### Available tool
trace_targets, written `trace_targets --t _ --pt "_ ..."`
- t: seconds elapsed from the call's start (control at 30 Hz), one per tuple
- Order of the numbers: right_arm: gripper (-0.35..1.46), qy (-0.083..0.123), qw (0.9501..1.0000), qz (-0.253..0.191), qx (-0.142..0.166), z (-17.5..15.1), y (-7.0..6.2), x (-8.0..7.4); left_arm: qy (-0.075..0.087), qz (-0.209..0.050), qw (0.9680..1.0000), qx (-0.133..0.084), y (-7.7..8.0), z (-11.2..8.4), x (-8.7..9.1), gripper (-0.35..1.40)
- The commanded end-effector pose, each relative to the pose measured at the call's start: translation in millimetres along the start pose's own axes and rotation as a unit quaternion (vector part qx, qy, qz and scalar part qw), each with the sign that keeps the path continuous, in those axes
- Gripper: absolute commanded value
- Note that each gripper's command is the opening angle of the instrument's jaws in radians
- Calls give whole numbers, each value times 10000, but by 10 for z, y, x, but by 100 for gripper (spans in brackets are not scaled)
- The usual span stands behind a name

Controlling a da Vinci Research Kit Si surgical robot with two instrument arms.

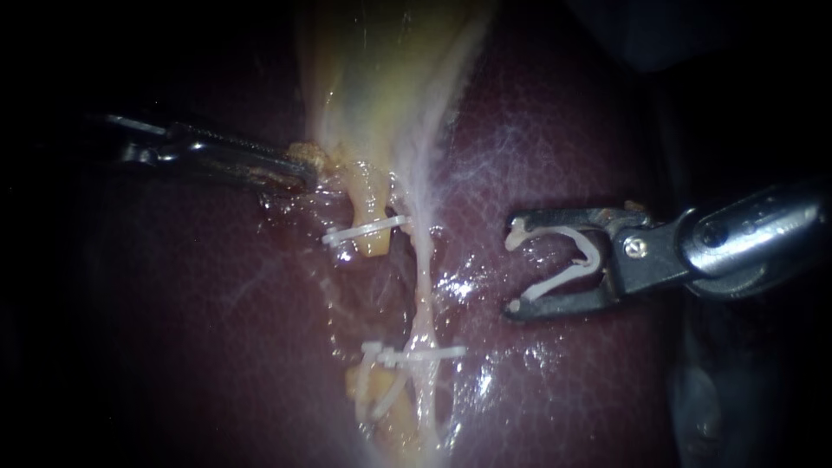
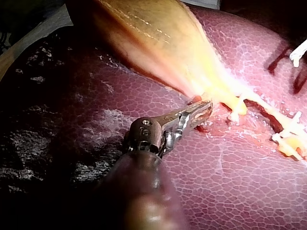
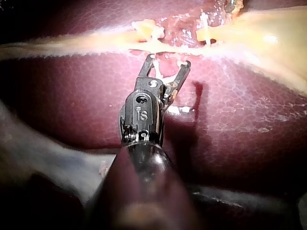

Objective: Clipping second clip right tube

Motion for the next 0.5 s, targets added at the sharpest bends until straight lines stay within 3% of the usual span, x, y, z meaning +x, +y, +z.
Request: trace_targets --t 0.03,0.23,0.33,0.5 --pt "50 1 10000 0 0 0 0 0 1 0 10000 3 0 -1 0 -35" --pt "50 6 10000 0 14 0 0 0 -196 -45 9997 115 -4 -25 -17 -35" --pt "50 6 10000 0 14 0 0 0 -356 -127 9992 87 -6 -47 -33 -35" --pt "50 14 10000 1 42 0 0 0 -516 -18 9987 21 -9 -71 -49 -35"
